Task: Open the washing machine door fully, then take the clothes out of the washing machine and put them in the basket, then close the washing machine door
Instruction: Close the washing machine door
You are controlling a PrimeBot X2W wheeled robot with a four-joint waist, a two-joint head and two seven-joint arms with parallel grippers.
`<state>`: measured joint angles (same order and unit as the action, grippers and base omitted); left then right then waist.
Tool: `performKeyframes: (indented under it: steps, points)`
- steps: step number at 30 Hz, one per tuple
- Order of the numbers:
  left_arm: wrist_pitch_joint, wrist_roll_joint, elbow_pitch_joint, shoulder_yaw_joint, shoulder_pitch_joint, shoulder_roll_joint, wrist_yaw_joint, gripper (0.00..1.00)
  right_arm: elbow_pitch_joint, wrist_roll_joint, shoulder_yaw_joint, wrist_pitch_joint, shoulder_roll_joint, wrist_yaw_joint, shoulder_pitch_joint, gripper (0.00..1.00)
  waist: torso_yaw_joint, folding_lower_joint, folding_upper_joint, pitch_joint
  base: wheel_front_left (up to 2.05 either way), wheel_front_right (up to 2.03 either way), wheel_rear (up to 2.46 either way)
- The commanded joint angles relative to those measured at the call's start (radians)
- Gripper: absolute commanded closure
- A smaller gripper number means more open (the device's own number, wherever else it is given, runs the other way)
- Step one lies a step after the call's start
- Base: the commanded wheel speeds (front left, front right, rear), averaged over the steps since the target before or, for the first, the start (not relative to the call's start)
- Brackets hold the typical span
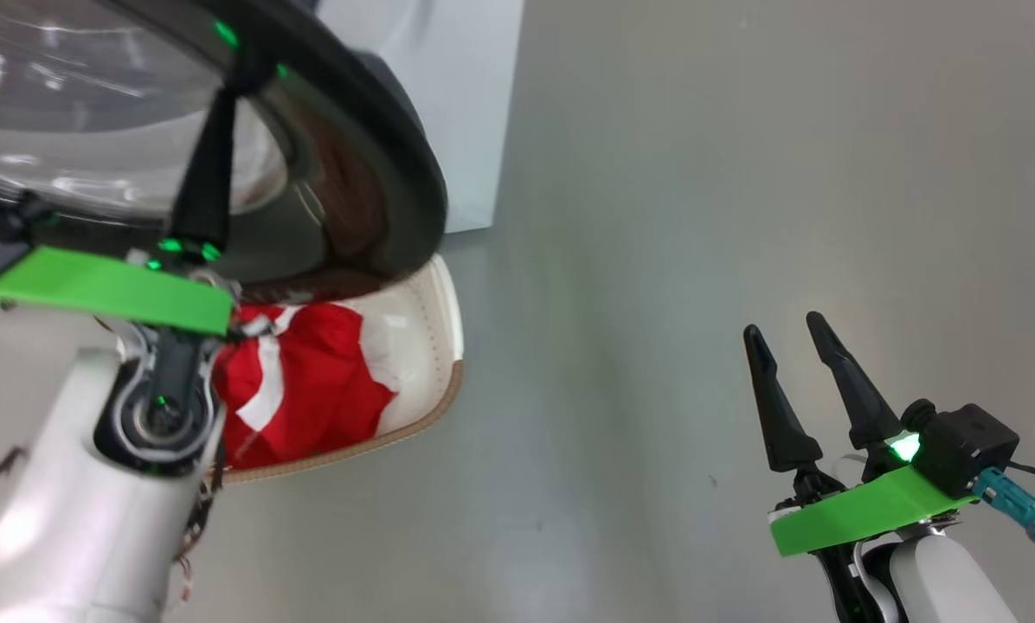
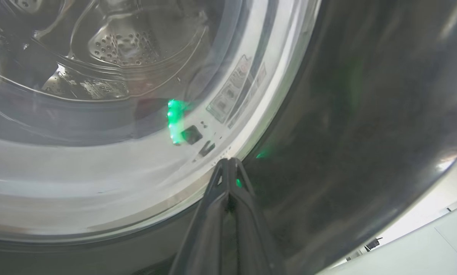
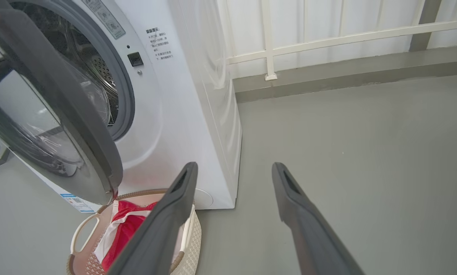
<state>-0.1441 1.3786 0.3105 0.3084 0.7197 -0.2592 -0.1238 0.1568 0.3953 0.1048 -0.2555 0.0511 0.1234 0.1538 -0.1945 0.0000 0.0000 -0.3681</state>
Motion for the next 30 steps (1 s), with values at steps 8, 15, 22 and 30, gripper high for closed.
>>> performKeyframes:
  steps: [8, 15, 22, 30]
  points:
    - [-0.062, 0.025, 0.067, 0.017, 0.176, -0.05, -0.007, 1.0, -0.031, 0.039, 0.028, -0.006, -0.001, 0.007, 0.024, 0.0, -0.062, 0.0, 0.0, -0.036, 0.0, 0.0, 0.0]
    - [-0.09, 0.042, 0.118, 0.048, 0.217, -0.077, -0.007, 1.0, -0.031, 0.041, 0.031, -0.006, -0.001, 0.007, 0.023, 0.0, -0.066, 0.0, 0.0, -0.031, 0.0, 0.0, 0.0]
    - [-0.107, 0.07, 0.113, 0.089, 0.149, -0.078, -0.007, 0.97, -0.022, 0.022, 0.023, -0.006, -0.001, 0.007, 0.017, 0.0, -0.029, 0.0, 0.0, -0.003, 0.0, 0.0, 0.0]
    - [-0.117, 0.082, 0.113, 0.096, -0.009, -0.065, -0.007, 0.0, -0.01, -0.015, 0.009, -0.006, -0.001, 0.007, 0.005, 0.0, 0.033, 0.0, 0.0, 0.046, 0.0, 0.0, 0.0]
